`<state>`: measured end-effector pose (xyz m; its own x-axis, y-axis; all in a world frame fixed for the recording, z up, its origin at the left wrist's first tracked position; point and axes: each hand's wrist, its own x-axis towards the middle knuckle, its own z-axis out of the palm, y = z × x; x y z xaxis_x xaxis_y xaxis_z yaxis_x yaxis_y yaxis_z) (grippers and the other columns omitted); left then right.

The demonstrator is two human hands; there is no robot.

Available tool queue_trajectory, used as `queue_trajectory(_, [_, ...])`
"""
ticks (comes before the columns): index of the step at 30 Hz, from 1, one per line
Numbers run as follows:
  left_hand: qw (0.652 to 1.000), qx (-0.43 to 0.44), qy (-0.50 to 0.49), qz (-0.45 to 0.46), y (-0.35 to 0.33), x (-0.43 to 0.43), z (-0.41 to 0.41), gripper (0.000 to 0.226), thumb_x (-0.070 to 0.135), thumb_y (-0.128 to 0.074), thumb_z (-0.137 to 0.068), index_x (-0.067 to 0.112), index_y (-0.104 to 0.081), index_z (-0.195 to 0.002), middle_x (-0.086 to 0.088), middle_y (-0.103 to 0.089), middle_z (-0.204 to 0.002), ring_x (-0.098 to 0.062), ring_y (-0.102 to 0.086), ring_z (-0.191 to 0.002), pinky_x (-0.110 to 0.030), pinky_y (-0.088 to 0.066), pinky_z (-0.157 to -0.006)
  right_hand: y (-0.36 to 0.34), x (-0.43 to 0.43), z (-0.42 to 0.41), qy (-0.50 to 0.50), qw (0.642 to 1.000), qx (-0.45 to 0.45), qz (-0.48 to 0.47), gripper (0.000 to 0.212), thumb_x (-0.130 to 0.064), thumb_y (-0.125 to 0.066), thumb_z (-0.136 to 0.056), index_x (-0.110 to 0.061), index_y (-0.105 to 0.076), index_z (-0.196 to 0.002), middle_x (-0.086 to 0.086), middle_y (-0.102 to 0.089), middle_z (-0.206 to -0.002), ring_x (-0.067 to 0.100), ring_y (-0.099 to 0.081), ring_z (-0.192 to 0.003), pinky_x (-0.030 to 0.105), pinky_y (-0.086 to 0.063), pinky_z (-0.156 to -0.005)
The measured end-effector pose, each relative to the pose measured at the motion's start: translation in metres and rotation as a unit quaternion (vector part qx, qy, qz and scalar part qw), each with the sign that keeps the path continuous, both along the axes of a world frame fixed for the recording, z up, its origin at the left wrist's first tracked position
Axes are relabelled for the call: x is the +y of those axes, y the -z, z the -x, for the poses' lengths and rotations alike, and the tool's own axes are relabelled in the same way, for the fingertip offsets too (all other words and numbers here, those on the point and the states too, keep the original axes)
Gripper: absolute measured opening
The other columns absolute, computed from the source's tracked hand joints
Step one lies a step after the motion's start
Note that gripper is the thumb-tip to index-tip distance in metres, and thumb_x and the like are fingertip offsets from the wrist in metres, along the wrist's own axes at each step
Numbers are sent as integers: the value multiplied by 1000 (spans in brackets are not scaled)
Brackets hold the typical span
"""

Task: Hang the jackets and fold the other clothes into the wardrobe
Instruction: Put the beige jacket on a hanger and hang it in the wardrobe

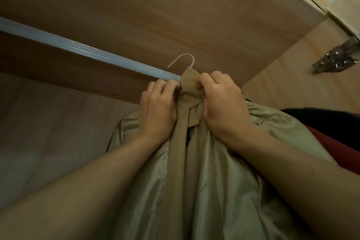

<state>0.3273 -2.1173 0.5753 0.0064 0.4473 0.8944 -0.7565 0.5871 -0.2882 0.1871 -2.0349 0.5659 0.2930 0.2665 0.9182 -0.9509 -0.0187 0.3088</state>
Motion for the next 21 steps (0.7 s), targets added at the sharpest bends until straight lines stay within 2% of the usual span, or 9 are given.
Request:
queue_trajectory(2, [1000, 6, -1, -7, -12, -10, 16, 22, 21, -43, -86, 16, -59, -99, -9, -59, -97, -32, -51, -89, -45, -42, -70, -13, -5, 7, 26, 999, -16, -17, 28, -1, -56, -84, -11, -58, -110, 10, -55, -105, 31, -51, -97, 40, -42, -74])
queue_trajectory(6, [998, 5, 39, -55, -26, -46, 41, 18, 10, -53, -90, 12, -59, -107, -11, -60, -97, -31, -54, -90, -41, -41, -67, -25, -20, 13, 84, 995, -27, -52, 18, -13, -49, -96, -13, -56, -113, 9, -54, -111, 30, -50, -104, 33, -28, -70])
queue_trajectory(8, [993, 2, 81, -83, -22, -58, 54, 17, 8, -54, -89, 11, -60, -105, -11, -60, -94, -31, -54, -89, -46, -44, -70, -23, -28, 19, 105, 992, -33, -58, 19, -16, -47, -99, -12, -57, -114, 9, -55, -112, 30, -51, -106, 34, -29, -70])
queue_trajectory(11, [985, -23, 135, -106, 0, -72, 75, 14, 6, -55, -90, 10, -60, -101, -11, -61, -92, -30, -55, -88, -49, -45, -75, -6, -38, 30, 164, 982, -40, -84, 24, -15, -45, -100, -10, -57, -121, 13, -54, -122, 32, -49, -115, 39, -41, -80])
queue_trajectory(14, [972, -11, 207, -109, 22, -85, 87, 13, 16, -54, -96, 12, -63, -105, -7, -65, -98, -29, -58, -94, -43, -46, -78, 13, -43, 34, 210, 972, -12, -102, 44, -21, -24, -96, -7, -61, -116, 16, -53, -122, 34, -44, -117, 42, -35, -86])
queue_trajectory(16, [946, -23, 290, -141, 30, -88, 92, 28, 35, -44, -99, 17, -61, -113, -2, -66, -108, -25, -59, -101, -40, -47, -85, 21, -48, 33, 256, 958, -18, -130, 55, -31, -17, -98, -9, -47, -139, 18, -37, -147, 36, -30, -135, 46, -28, -103])
queue_trajectory(17, [930, -36, 326, -165, 32, -89, 95, 38, 42, -38, -97, 20, -59, -121, -1, -65, -117, -23, -58, -108, -41, -46, -90, 24, -53, 35, 284, 948, -13, -147, 57, -34, -22, -100, -10, -28, -151, 17, -15, -160, 38, -13, -146, 50, -17, -114])
queue_trajectory(19, [915, -56, 354, -184, 38, -95, 105, 51, 46, -30, -96, 22, -48, -137, -2, -58, -136, -20, -53, -123, -43, -43, -102, 31, -58, 43, 323, 930, 10, -172, 70, -39, -30, -100, -14, 1, -157, 13, 20, -163, 40, 17, -148, 55, 5, -120])
queue_trajectory(21, [910, -52, 364, -191, 43, -103, 116, 57, 45, -29, -99, 19, -34, -150, -4, -43, -152, -18, -43, -137, -43, -36, -112, 36, -57, 53, 353, 919, 35, -171, 71, -44, -27, -100, -19, 9, -157, 13, 29, -160, 41, 28, -145, 56, 14, -118])
